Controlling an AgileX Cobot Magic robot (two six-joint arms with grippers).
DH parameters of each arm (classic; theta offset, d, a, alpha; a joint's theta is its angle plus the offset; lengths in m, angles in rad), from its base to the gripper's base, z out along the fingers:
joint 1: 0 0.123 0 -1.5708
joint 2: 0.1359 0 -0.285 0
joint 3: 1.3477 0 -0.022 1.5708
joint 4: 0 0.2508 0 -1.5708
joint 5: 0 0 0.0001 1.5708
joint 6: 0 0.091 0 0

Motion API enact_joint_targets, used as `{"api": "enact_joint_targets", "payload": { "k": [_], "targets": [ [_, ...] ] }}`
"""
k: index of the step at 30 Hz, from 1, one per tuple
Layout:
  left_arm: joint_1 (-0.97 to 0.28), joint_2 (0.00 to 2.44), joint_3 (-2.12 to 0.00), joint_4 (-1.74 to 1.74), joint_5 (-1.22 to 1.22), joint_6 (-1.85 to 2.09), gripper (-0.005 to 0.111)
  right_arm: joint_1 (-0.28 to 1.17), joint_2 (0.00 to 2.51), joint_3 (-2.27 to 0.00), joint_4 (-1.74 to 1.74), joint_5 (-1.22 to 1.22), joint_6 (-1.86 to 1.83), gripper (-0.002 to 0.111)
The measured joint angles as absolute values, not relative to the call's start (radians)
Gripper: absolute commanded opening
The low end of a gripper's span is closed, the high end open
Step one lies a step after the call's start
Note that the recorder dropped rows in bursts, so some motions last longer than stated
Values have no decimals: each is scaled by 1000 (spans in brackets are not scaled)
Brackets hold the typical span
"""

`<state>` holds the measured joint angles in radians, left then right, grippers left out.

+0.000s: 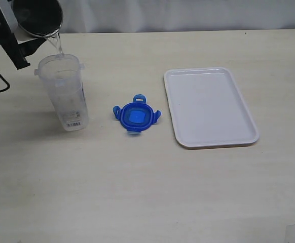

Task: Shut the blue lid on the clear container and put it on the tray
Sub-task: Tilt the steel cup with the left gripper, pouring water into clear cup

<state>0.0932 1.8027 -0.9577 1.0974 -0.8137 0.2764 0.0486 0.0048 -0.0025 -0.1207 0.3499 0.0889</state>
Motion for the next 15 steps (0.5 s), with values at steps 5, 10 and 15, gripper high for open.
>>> {"api": "enact_joint_targets", "payload": {
  "k": [5,10,15],
  "targets": [
    [93,1803,-958,1099,-814,330,0,49,5,-2,-121,350,89,4],
    [93,1803,-958,1099,-814,382,0,49,5,-2,-121,350,89,4],
    [93,1803,-958,1099,-814,402,0,49,5,-2,-121,350,89,4]
  ]
}}
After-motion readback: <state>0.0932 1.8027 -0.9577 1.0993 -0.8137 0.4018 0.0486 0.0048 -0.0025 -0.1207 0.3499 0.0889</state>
